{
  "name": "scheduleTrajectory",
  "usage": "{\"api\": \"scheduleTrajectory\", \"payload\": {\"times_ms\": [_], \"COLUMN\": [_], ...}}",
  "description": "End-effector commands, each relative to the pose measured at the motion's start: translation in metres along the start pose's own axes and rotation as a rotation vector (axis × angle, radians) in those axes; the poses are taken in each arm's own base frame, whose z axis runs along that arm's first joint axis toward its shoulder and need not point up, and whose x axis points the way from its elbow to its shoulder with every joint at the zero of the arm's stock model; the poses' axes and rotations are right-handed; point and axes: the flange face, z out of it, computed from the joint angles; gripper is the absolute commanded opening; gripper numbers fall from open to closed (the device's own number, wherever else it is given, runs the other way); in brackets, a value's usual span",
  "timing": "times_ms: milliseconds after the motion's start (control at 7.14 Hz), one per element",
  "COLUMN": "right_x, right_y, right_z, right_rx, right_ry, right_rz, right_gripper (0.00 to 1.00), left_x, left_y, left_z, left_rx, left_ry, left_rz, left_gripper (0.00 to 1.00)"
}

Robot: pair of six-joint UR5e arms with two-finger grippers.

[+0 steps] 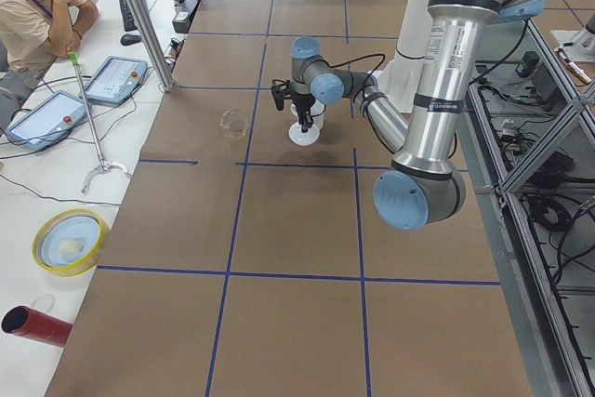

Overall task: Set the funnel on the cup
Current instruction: 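Set the white lid on the table beside the mug, open left gripper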

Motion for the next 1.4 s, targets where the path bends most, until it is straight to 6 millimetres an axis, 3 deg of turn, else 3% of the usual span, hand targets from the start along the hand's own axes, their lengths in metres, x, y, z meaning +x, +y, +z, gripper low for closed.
{"api": "scheduleTrajectory", "payload": {"times_ms": [0, 420, 561, 701, 841, 981, 1121, 1261], "right_x": [0.0, 0.0, 0.0, 0.0, 0.0, 0.0, 0.0, 0.0], "right_y": [0.0, 0.0, 0.0, 0.0, 0.0, 0.0, 0.0, 0.0], "right_z": [0.0, 0.0, 0.0, 0.0, 0.0, 0.0, 0.0, 0.0], "right_rx": [0.0, 0.0, 0.0, 0.001, 0.001, 0.001, 0.001, 0.001], "right_ry": [0.0, 0.0, 0.0, 0.0, 0.0, 0.0, 0.0, 0.0], "right_rz": [0.0, 0.0, 0.0, -0.001, -0.001, -0.001, -0.001, -0.001], "right_gripper": [1.0, 1.0, 1.0, 1.0, 1.0, 1.0, 1.0, 1.0], "left_x": [-0.008, -0.015, -0.014, -0.012, -0.01, -0.006, 0.0, 0.005], "left_y": [-0.012, -0.02, -0.021, -0.019, -0.016, -0.014, -0.003, -0.007], "left_z": [0.034, 0.058, 0.056, 0.053, 0.051, 0.038, 0.007, -0.018], "left_rx": [-0.011, -0.013, -0.01, -0.01, -0.03, -0.05, -0.037, -0.024], "left_ry": [-0.018, -0.017, -0.006, 0.001, 0.008, 0.03, 0.074, 0.06], "left_rz": [-0.015, -0.012, -0.003, 0.001, -0.004, -0.019, -0.002, -0.032], "left_gripper": [0.0, 0.02, 0.34, 0.8, 1.0, 1.0, 1.0, 1.0]}}
